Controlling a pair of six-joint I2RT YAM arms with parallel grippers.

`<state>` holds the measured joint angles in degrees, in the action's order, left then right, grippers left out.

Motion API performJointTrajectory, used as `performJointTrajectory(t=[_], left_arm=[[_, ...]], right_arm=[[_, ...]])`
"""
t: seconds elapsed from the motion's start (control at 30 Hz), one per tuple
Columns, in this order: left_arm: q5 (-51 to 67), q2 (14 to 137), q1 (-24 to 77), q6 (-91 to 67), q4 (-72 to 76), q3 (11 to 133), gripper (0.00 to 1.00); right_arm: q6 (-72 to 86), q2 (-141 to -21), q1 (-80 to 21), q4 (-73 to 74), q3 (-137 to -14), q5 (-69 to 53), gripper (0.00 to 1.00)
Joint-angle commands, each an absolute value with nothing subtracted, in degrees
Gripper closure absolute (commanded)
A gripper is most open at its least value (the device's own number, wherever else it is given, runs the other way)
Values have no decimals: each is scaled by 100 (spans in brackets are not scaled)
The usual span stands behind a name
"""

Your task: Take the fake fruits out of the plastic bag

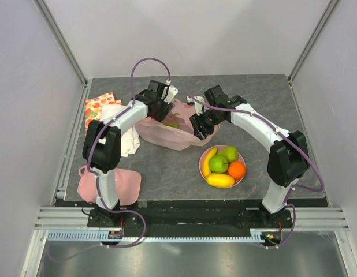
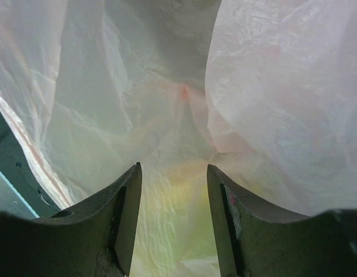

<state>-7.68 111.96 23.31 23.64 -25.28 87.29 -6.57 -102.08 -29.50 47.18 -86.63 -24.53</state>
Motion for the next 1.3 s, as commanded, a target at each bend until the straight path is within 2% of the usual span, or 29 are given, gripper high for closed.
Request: performJointTrajectory(t=[0.0,0.1,0.3,0.4,0.43,0.5,0.67,0.7,0.8,0.83,0.9,0.93,1.0,1.27], left_arm=[[-1125,11855,2250,1653,-3347,9577,27],[-1011,12059,2171,1564,-3542,9721,31],[-1476,12146,2153,1819,-3367,9668,32],[-1495,12138,2075,1828,-3366,9589,29],[-1364,12068,2066,1811,-3392,9554,21],[-1266,12006,2048,1793,-3471,9466,17],[-1160,11769,2048,1758,-3727,9159,17],[-1160,11760,2022,1740,-3727,9071,19],[-1002,11742,2004,1688,-3727,9088,32],[-898,11742,2004,1688,-3727,9131,46],[-757,11716,2004,1696,-3762,9298,55],[-617,11681,2004,1688,-3797,9368,63],[-362,11445,1986,1661,-3893,9562,68],[1835,10038,1925,1670,-4306,9808,88]], right_arm=[[-580,-10169,-2953,4649,-8631,-2672,44],[-580,-10222,-2953,4658,-8666,-2663,44],[-571,-10292,-2953,4649,-8771,-2742,43],[-554,-10309,-2953,4632,-8789,-2804,43],[-545,-10310,-2944,4632,-8789,-2804,43],[-545,-10301,-2953,4623,-8763,-2786,42],[-580,-10213,-2953,4623,-8666,-2733,42],[-589,-10204,-2953,4623,-8666,-2733,42],[-589,-10178,-2953,4623,-8675,-2699,42],[-598,-10169,-2953,4632,-8684,-2690,42],[-633,-10169,-2953,4675,-8727,-2672,41],[-685,-10152,-2944,4693,-8745,-2637,42],[-747,-10134,-2944,4755,-8780,-2584,42],[-949,-10037,-2953,4790,-8666,-2259,42]])
